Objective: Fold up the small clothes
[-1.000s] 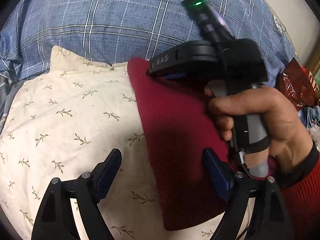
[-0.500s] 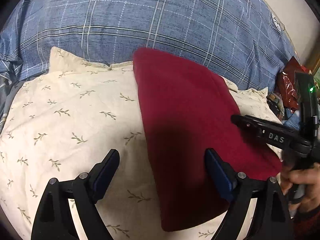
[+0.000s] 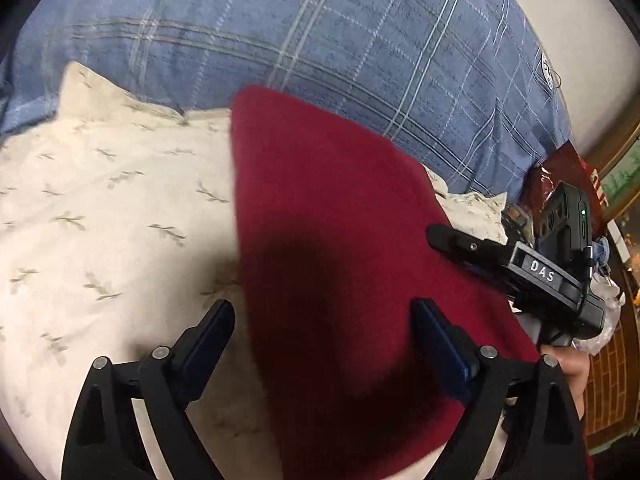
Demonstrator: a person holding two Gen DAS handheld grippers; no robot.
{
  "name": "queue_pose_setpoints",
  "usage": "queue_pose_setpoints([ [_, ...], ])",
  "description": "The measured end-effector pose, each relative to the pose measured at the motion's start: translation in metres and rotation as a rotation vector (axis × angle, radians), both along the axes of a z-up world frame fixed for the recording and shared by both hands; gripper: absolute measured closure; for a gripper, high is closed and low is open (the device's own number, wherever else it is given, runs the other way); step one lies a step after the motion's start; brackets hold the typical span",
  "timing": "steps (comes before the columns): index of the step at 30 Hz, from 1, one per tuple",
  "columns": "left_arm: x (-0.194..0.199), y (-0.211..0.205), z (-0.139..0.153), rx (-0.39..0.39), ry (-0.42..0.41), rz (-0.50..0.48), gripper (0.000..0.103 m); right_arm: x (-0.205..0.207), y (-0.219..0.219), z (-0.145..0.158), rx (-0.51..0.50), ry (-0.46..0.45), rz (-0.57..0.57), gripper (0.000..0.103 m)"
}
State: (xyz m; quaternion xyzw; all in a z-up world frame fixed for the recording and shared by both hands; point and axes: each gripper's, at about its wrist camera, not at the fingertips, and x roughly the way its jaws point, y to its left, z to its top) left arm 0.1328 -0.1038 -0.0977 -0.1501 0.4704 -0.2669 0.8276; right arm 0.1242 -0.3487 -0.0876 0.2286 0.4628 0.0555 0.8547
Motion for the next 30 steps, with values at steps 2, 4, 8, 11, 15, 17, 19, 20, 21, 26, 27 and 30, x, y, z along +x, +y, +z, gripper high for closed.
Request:
queue_pose_setpoints([
  [2,0.008,-0.001,-0.01,-0.044,0.035,-0.003,0.011,0.004,0.002,-0.004,0.027,-0.019,0.021,0.02],
  [4,0.013,-0.002,-0.012,-0.072,0.035,-0.019,0.026,0.007,0.013,-0.007,0.027,-0.019,0.05,0.033],
  [8,0.009,0.004,0.005,-0.031,0.018,-0.054,0.044,-0.001,0.025,0.012,-0.013,-0.061,0.049,0.063],
  [11,-0.008,0.024,0.028,-0.038,0.002,-0.058,0.044,-0.013,0.033,0.035,0.023,-0.086,0.077,0.065],
  [15,-0.047,0.062,0.046,0.017,-0.004,-0.019,0.044,-0.04,0.051,0.047,0.131,-0.101,0.129,0.064],
  [17,-0.064,0.076,0.04,0.068,-0.002,0.014,0.043,-0.048,0.069,0.041,0.147,-0.084,0.167,0.059],
  [19,-0.074,0.083,0.024,0.14,0.006,0.05,0.042,-0.054,0.087,0.029,0.098,-0.036,0.174,0.054],
  [20,-0.077,0.084,0.016,0.153,0.018,0.058,0.04,-0.058,0.094,0.025,0.039,-0.002,0.163,0.054],
  [21,-0.08,0.089,0.011,0.148,0.017,0.077,0.038,-0.063,0.098,0.024,-0.015,0.009,0.156,0.054],
  [26,-0.092,0.093,0.027,0.198,-0.09,0.133,0.035,-0.116,0.113,0.071,-0.122,-0.138,0.164,0.054],
  [27,-0.093,0.092,0.029,0.212,-0.11,0.14,0.035,-0.124,0.124,0.078,-0.148,-0.154,0.203,0.056],
  [30,-0.099,0.092,0.028,0.221,-0.141,0.165,0.034,-0.136,0.151,0.08,-0.191,-0.184,0.306,0.07],
])
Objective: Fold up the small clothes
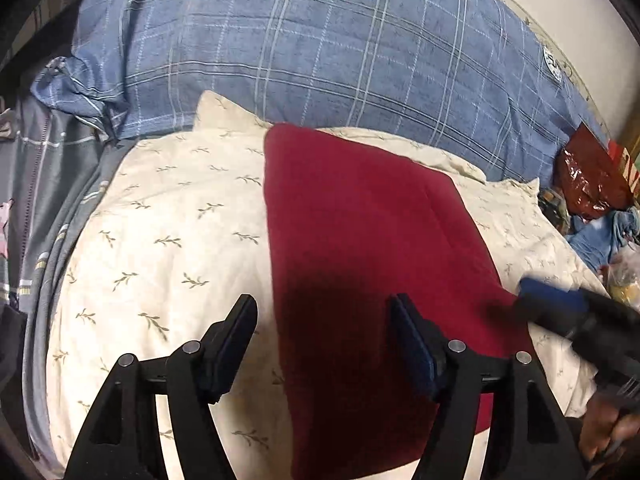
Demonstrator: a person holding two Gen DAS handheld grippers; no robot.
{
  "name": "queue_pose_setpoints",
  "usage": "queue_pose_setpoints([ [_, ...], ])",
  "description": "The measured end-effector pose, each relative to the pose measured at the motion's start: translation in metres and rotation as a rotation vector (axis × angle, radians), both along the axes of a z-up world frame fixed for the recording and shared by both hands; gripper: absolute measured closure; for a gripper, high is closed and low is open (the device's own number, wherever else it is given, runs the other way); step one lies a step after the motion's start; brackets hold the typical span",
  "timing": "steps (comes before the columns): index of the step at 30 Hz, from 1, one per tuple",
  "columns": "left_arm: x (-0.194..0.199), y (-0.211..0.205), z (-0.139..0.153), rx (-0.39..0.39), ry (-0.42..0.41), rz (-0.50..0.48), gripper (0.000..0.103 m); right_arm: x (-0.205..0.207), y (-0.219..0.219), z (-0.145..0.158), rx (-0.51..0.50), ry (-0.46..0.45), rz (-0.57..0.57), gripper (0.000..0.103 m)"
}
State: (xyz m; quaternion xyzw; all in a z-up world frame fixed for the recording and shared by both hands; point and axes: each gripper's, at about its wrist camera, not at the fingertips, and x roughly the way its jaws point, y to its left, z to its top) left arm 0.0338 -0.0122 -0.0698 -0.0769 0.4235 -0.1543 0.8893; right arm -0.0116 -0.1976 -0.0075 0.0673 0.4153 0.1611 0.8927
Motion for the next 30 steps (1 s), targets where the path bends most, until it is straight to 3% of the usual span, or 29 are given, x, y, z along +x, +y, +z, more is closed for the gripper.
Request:
queue_pose_setpoints([
  [2,-0.007,0.002,-0.004,-0.001,-0.032,0.014,0.031,-0.001,0.014,-0.015,-0.075,0.034,0.018,0.077],
  [4,-0.018,0.004,-0.008,-0.013,-0.049,0.013,0.026,0.001,0.015,-0.042,-0.228,0.087,-0.057,0.074],
  [5,-0.024,0.003,-0.012,-0.017,-0.053,0.012,0.026,0.002,0.012,-0.052,-0.244,0.108,-0.074,0.072],
  [8,-0.029,0.006,-0.014,-0.017,-0.071,0.015,0.026,-0.003,0.003,-0.056,-0.166,0.111,-0.099,0.07],
  [13,-0.029,0.007,-0.016,-0.007,-0.092,0.025,0.026,-0.007,0.007,-0.022,-0.135,0.041,-0.114,0.066],
  [16,-0.031,0.003,-0.012,0.011,-0.113,0.027,0.026,-0.001,0.011,-0.006,-0.164,-0.031,-0.144,0.055],
  [21,-0.031,-0.001,-0.013,0.04,-0.129,0.021,0.024,0.038,0.025,-0.021,-0.183,-0.01,-0.166,0.057],
  [24,-0.028,-0.002,-0.013,0.047,-0.133,0.017,0.022,0.066,0.029,-0.046,-0.252,0.051,-0.192,0.058],
  [27,-0.025,-0.002,-0.014,0.057,-0.136,0.019,0.02,0.081,0.022,-0.062,-0.225,0.073,-0.199,0.056],
  [30,-0.024,-0.001,-0.014,0.052,-0.129,0.021,0.02,0.079,0.016,-0.058,-0.189,0.072,-0.199,0.056],
])
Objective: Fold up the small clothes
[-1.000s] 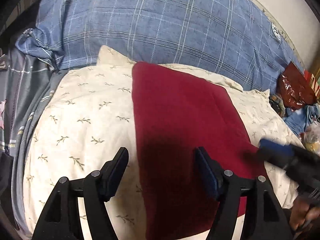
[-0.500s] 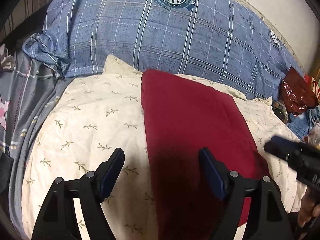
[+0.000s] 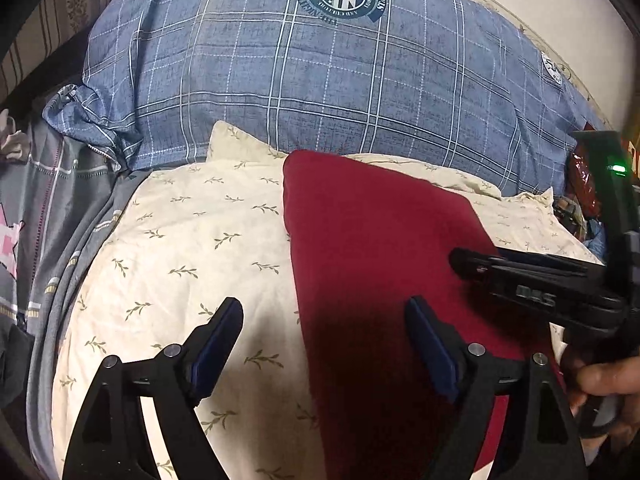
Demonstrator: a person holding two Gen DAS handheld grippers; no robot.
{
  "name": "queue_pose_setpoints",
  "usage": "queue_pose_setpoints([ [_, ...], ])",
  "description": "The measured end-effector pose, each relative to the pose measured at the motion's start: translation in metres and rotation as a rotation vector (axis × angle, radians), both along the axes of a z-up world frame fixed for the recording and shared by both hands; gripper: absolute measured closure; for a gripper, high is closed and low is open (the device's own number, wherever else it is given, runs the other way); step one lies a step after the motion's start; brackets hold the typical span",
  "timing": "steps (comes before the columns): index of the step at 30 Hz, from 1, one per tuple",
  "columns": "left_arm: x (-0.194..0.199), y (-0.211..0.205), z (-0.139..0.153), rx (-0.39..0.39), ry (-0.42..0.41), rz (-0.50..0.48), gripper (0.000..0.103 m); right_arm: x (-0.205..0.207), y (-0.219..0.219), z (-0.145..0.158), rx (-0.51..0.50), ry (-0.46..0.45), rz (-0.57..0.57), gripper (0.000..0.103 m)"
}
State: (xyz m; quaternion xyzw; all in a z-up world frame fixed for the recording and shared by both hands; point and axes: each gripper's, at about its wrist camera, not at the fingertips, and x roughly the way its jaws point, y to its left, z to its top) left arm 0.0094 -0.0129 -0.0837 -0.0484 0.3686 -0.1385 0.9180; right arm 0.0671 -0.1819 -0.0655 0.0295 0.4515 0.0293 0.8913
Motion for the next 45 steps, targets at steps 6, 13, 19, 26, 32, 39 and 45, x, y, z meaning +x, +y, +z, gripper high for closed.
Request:
queue_pose_setpoints([
  [6,-0.003,0.002,0.003,0.0,-0.008,0.018,0.02,-0.049,0.001,0.023,-0.031,-0.07,0.006,0.051],
  [13,-0.017,0.008,0.008,0.008,-0.041,0.036,0.02,-0.087,0.003,0.027,-0.051,-0.116,-0.028,0.041],
  [19,-0.033,0.014,0.017,0.02,-0.082,0.042,0.02,-0.095,0.009,0.035,-0.041,-0.142,-0.046,0.034],
  [26,-0.051,0.017,0.021,0.046,-0.115,0.04,0.02,-0.089,0.016,0.047,-0.077,-0.233,-0.036,0.022],
  [32,-0.054,0.014,0.02,0.086,-0.125,0.04,0.02,-0.079,0.011,0.035,-0.028,-0.243,-0.08,0.022],
  [39,-0.04,0.012,0.015,0.085,-0.104,0.031,0.02,-0.084,0.009,0.036,-0.112,-0.28,-0.083,0.019],
  [45,-0.033,0.014,0.015,0.078,-0.096,0.036,0.02,-0.084,0.0,0.033,-0.107,-0.268,-0.101,0.018],
])
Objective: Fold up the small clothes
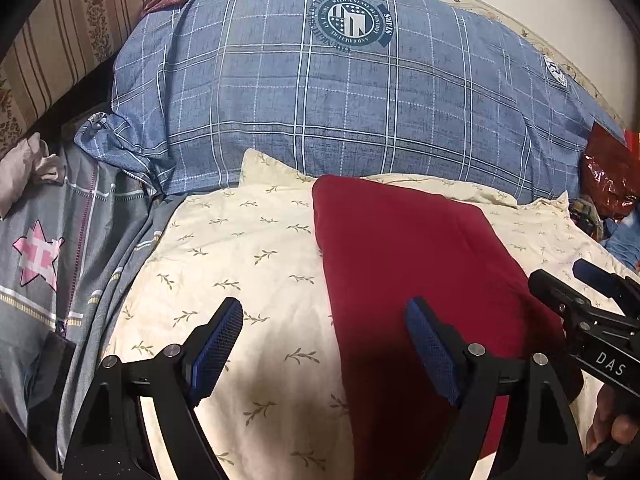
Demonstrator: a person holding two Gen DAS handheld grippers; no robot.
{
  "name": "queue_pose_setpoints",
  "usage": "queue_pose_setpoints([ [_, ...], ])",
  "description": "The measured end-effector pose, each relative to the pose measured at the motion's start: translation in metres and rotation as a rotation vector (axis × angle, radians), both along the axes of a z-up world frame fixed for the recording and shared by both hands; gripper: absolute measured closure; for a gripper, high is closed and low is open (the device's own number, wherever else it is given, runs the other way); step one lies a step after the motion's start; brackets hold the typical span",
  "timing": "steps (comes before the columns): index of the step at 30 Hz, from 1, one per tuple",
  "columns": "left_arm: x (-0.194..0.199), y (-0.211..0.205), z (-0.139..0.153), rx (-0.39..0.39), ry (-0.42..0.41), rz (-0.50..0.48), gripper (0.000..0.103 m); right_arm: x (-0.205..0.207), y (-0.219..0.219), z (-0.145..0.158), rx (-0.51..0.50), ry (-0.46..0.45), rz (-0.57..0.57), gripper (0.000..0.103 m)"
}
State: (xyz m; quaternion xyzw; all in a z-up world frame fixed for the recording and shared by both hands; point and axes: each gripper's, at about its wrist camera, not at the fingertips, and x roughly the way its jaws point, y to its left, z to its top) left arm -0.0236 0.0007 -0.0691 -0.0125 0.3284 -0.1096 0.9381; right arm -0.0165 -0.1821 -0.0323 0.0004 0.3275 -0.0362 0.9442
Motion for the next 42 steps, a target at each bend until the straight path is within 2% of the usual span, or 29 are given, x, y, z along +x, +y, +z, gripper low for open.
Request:
queue_pose_setpoints([
  [7,0.0012,-0.0006,-0.0009,-0.001,-0.009,-0.002,0.02,-0.0013,0.0037,0.0013,-0.006,-0.016,0.013,0.018],
  [42,0.0051,-0.001,-0.0025,0.003,-0.009,0.006,0.021,0.0032,0.0046,-0.0065,0.016,0.017,0.016,0.018],
])
